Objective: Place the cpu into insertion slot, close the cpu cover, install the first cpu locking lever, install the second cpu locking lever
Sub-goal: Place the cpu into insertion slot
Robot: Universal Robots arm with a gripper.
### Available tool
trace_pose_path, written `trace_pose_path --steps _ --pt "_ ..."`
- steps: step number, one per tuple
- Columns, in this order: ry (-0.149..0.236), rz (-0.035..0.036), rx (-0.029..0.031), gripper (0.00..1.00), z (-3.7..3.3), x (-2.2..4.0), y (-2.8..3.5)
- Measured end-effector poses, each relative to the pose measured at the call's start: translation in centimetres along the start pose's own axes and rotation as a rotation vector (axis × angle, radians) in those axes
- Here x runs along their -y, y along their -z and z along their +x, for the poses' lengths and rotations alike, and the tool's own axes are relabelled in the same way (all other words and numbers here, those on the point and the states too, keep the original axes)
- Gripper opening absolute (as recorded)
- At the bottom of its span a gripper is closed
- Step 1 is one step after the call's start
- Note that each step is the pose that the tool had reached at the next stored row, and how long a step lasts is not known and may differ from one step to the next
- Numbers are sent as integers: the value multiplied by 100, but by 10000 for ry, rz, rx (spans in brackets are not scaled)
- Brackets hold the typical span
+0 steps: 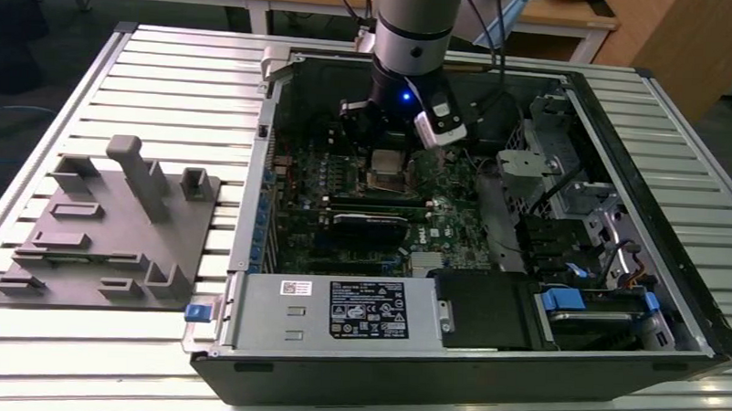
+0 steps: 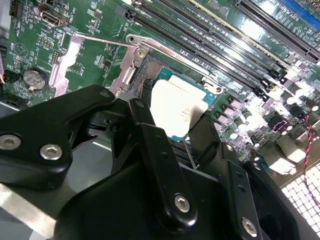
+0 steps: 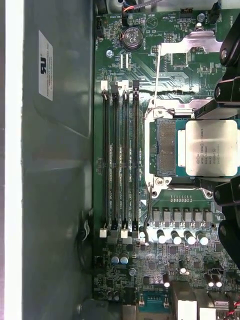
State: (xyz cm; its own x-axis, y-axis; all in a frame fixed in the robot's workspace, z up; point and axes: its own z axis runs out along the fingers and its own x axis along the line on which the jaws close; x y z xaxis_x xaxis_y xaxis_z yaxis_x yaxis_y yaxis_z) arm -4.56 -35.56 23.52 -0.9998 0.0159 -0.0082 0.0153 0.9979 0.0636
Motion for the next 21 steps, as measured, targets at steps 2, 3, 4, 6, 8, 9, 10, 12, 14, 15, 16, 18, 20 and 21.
trace_pose_path --steps 2,3,4,6,8,9,10,12,14,15,16,18,20,21 --pt "-92 2 5 54 0 0 0" --pt "-218 3 13 54 0 0 0" --pt "-363 5 23 54 0 0 -1" --pt "-710 9 45 54 0 0 -2" --pt "-1085 11 68 54 0 0 -3" --pt "-1266 13 80 54 0 0 -3" --pt "-1445 13 92 54 0 0 -4" --pt "-1805 16 115 54 0 0 -4" --pt "-2164 20 137 54 0 0 -4" --pt "-2296 21 145 54 0 0 -4" --pt "-2303 21 146 54 0 0 -4" --pt "-2304 21 147 54 0 0 -4" --pt "-2305 21 146 54 0 0 -4" --pt "-2304 21 147 54 0 0 -4"
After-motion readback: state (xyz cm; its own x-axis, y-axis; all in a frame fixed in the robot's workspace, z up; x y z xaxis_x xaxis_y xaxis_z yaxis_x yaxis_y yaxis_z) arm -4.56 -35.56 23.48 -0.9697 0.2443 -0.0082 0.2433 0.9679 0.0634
